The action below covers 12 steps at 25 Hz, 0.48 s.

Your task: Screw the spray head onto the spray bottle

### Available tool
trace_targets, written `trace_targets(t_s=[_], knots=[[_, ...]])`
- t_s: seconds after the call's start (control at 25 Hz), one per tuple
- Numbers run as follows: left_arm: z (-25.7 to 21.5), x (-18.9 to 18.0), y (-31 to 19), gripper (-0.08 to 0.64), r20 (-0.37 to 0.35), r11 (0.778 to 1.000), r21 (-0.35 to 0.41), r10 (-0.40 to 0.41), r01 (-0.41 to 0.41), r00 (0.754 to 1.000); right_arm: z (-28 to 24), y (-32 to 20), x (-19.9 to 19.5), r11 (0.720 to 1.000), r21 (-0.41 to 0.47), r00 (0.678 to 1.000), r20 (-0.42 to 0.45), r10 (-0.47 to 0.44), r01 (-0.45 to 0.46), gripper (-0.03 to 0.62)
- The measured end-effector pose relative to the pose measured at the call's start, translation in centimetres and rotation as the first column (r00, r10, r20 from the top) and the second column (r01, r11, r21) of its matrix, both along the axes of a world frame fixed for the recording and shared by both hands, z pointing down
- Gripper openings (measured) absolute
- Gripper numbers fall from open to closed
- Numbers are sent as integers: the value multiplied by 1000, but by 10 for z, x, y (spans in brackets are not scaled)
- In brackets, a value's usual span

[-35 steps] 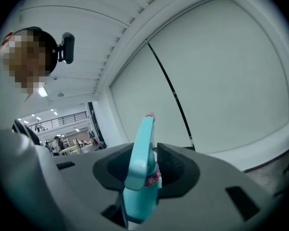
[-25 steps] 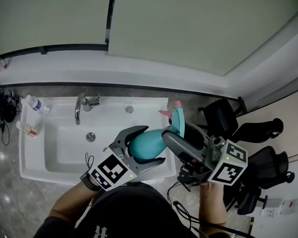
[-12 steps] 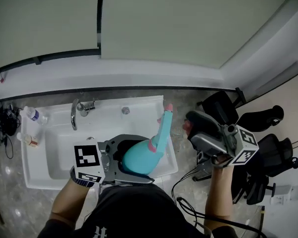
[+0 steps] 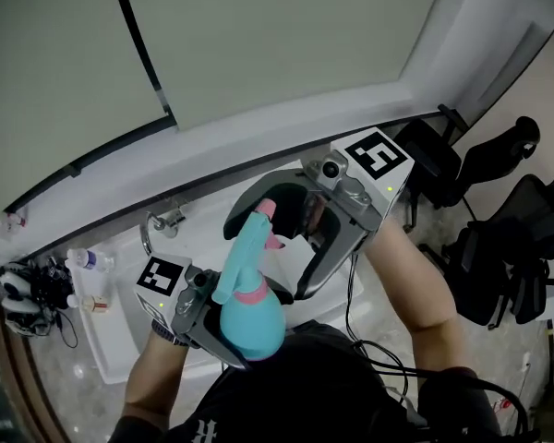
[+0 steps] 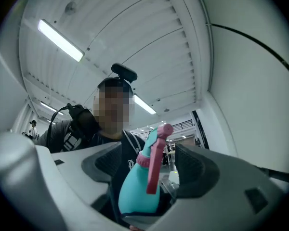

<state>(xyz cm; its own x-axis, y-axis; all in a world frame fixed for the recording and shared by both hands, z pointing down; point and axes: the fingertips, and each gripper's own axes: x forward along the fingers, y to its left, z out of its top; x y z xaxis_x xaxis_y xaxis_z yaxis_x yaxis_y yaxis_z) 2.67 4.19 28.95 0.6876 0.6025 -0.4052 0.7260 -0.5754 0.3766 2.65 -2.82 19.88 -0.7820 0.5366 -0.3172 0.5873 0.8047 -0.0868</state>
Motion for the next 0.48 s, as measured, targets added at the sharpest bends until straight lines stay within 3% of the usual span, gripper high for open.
trace_targets(t_s=[0.16, 0.28, 0.44, 0.48], knots=[[-2, -3, -5, 431, -20, 995, -97, 21, -23, 1000, 2, 6, -13, 1000, 19, 997, -75, 4, -2, 322], [5, -2, 1, 431, 10, 996, -85, 12, -11, 1000, 11, 13, -23, 998, 62, 984, -173, 41, -31, 319], [11, 2, 3, 431, 46, 998, -54, 13, -10, 999, 16, 16, -25, 996, 83, 974, -220, 52, -34, 158], [12, 1, 4, 431, 51, 999, -47, 16, -13, 999, 16, 18, -24, 996, 90, 974, -224, 47, -27, 157]])
